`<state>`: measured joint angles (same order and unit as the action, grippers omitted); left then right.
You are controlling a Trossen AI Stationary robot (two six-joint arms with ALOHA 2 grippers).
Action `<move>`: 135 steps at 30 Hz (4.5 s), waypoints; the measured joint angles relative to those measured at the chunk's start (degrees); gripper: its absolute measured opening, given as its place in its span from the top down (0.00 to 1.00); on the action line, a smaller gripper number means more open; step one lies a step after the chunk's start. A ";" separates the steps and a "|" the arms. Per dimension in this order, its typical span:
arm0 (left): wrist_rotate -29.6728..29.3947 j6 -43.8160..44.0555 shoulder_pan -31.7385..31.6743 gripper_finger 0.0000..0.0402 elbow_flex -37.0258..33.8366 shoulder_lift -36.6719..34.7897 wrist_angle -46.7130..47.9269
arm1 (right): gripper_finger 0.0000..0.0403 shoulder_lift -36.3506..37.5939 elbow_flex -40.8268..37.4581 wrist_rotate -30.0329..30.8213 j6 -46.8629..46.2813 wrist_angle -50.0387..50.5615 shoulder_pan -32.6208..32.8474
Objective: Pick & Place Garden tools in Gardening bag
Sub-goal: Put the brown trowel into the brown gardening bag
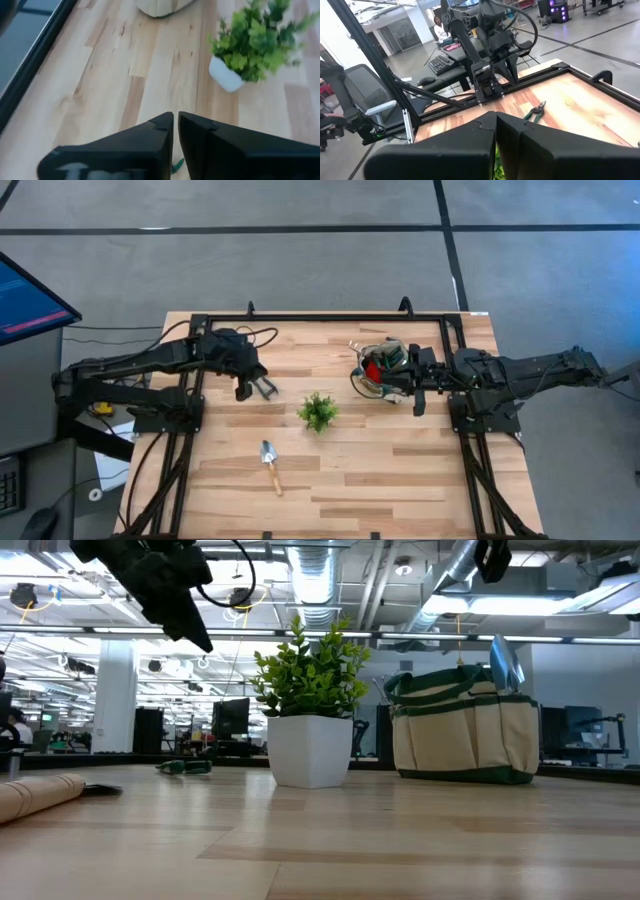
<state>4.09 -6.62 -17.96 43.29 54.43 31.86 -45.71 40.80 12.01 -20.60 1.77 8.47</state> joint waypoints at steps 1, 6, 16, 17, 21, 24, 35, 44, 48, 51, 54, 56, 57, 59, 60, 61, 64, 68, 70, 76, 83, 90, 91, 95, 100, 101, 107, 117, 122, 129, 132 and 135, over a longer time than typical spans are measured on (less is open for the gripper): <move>0.34 -1.79 0.00 0.95 0.00 0.28 0.09 | 1.00 0.02 0.00 0.00 0.02 -0.05 0.00; 2.05 -3.75 1.42 0.99 0.00 0.82 0.06 | 1.00 0.00 0.00 0.00 -1.11 0.23 0.02; -1.09 -1.14 8.17 1.00 -0.02 0.32 0.08 | 1.00 -0.02 0.00 0.00 -3.31 1.28 0.02; -2.15 -1.96 9.19 1.00 -0.02 0.33 0.20 | 1.00 -0.02 0.00 0.00 -3.33 1.28 0.02; -4.73 -3.87 14.34 1.00 -0.02 0.33 0.20 | 1.00 -0.02 0.00 0.00 -3.58 1.28 0.02; -4.74 -3.27 18.23 1.00 -0.02 0.31 0.21 | 1.00 -0.02 0.00 0.00 -5.06 1.28 0.02; -5.44 4.20 27.78 1.00 -0.02 0.32 0.20 | 1.00 -0.02 0.00 0.02 -6.47 1.26 0.02; -5.39 4.02 40.07 1.00 -0.02 3.70 0.13 | 1.00 -0.02 0.02 0.50 -8.99 1.26 0.02; -5.49 3.86 43.79 1.00 0.00 6.51 -0.39 | 1.00 -0.46 0.07 0.51 -12.16 1.21 0.02; -6.76 2.66 44.97 1.00 0.65 9.51 -1.71 | 1.00 -1.25 0.07 0.50 -12.92 1.23 0.00; -7.83 2.28 45.04 1.00 3.82 13.66 -2.10 | 1.00 -2.41 0.07 0.43 -12.94 1.42 0.00; -8.08 2.23 45.03 1.00 6.34 16.74 -2.46 | 1.00 -3.13 0.07 -0.10 -12.94 1.51 0.05; -8.14 2.26 45.03 1.00 7.44 18.24 -2.38 | 1.00 -3.38 0.07 -0.15 -12.94 1.83 0.13; -8.12 2.41 45.03 1.00 9.67 21.33 -2.53 | 1.00 -3.52 0.07 -0.21 -13.12 3.50 0.42; -8.12 2.43 45.09 1.00 10.48 22.60 -2.38 | 1.00 -3.51 0.07 -0.23 -13.12 3.99 0.62; -8.12 2.41 45.32 1.00 11.27 23.87 -2.39 | 1.00 -3.48 0.07 -0.26 -13.09 4.58 0.86; -8.08 2.00 46.31 1.00 12.34 26.91 -2.42 | 1.00 -3.50 0.07 -0.37 -13.14 6.44 1.88; -8.03 0.97 47.96 1.00 12.41 29.84 -2.26 | 1.00 -3.25 0.07 -0.37 -13.11 6.88 3.45; -8.02 0.95 48.72 1.00 12.41 30.81 -2.30 | 1.00 -3.31 0.07 -0.39 -13.16 7.20 4.22; -7.92 -0.01 51.12 0.96 12.44 32.18 -2.34 | 1.00 -3.34 0.07 -0.33 -16.53 7.81 6.19; -8.97 -8.06 51.44 0.82 11.73 32.33 -2.82 | 1.00 -3.37 0.07 -0.09 -17.44 8.23 6.58; -9.23 -8.37 50.23 0.66 6.06 32.33 -6.75 | 1.00 -3.37 0.07 0.02 -17.46 8.14 5.72; -9.23 -8.37 50.23 0.65 5.57 32.33 -8.17 | 1.00 -3.37 0.07 0.04 -17.46 8.14 5.60; -9.19 -8.37 50.23 0.63 4.04 32.33 -13.70 | 1.00 -3.37 0.07 0.04 -17.46 8.12 4.88; -7.86 -8.36 50.23 0.65 1.99 32.33 -15.28 | 1.00 -3.37 0.07 0.06 -17.46 8.12 3.86; -7.33 -8.34 50.23 0.65 1.43 32.33 -15.49 | 1.00 -3.37 0.07 0.05 -17.45 8.12 3.69; -6.41 -8.21 50.25 0.65 -1.43 32.33 -16.80 | 1.00 -3.37 0.07 0.04 -17.44 8.12 2.92; -6.21 -8.17 48.91 0.64 -3.82 33.25 -22.54 | 1.00 -3.37 0.04 0.07 -17.44 8.12 2.93; -2.66 -8.06 47.48 0.64 -3.83 38.81 -25.34 | 1.00 -3.34 0.04 0.52 -17.53 8.12 2.95; -2.42 -7.97 47.45 0.65 -3.66 40.11 -26.77 | 1.00 -3.37 0.04 0.52 -18.43 8.12 2.97; -2.57 -7.64 47.47 0.67 -3.72 39.61 -26.69 | 1.00 -3.37 0.04 0.52 -18.45 8.12 2.97; -2.51 -5.89 47.50 0.72 -3.75 39.63 -26.56 | 1.00 -3.37 0.04 0.52 -18.45 8.12 2.97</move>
<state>1.58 -12.51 29.55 39.53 94.06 5.29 -49.08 40.84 12.53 -39.05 9.89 11.44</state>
